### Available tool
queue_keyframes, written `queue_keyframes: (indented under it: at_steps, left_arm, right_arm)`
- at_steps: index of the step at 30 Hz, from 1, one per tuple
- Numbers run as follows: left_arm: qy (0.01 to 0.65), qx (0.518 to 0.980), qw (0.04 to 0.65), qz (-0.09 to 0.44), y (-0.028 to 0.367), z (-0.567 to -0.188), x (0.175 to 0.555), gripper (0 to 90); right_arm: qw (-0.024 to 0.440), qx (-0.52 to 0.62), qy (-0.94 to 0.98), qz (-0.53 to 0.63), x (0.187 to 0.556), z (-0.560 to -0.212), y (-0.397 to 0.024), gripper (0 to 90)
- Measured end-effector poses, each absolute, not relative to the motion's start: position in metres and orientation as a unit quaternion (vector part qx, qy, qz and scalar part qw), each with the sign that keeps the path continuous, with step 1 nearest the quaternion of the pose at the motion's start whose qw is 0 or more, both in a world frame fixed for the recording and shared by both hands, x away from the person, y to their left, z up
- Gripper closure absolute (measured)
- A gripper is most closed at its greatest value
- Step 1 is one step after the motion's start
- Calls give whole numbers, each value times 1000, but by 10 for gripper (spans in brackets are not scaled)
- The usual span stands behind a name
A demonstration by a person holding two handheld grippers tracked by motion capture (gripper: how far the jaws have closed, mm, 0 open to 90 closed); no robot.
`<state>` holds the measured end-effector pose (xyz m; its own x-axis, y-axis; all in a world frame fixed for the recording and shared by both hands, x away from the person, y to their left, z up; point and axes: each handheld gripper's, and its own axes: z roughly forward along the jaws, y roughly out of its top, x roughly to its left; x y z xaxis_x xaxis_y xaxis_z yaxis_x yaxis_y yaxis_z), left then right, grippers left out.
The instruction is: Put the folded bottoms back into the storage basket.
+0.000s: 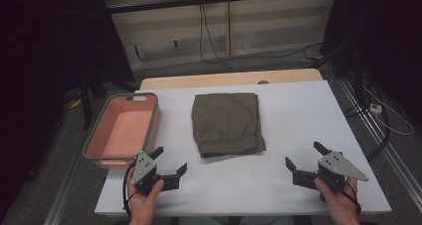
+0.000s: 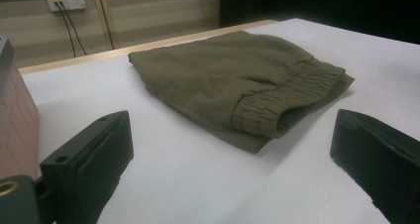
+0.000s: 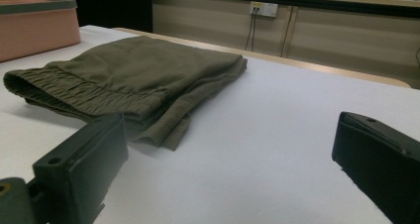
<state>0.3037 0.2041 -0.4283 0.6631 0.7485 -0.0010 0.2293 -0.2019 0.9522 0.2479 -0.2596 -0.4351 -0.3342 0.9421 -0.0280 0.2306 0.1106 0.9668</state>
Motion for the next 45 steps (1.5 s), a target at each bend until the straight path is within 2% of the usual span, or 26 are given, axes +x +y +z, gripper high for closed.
queue_keyframes:
  at_steps: [11, 14, 30, 32, 45]
  left_arm:
    - [342, 742, 528, 234, 205, -431, 305, 38]
    - [343, 745, 521, 236, 205, -431, 304, 42]
    - [343, 743, 523, 237, 204, -430, 302, 42]
    - [343, 745, 521, 237, 204, -431, 303, 42]
    - [335, 749, 515, 246, 200, -430, 300, 42]
  right_arm:
    - [347, 434, 667, 496, 251, -436, -256, 0]
    - [321, 422, 684, 501, 256, -438, -252, 5]
    - [287, 395, 718, 496, 265, -437, -231, 17]
    - [272, 383, 728, 500, 270, -436, -225, 33]
    - [278, 353, 763, 465, 286, -425, -198, 68]
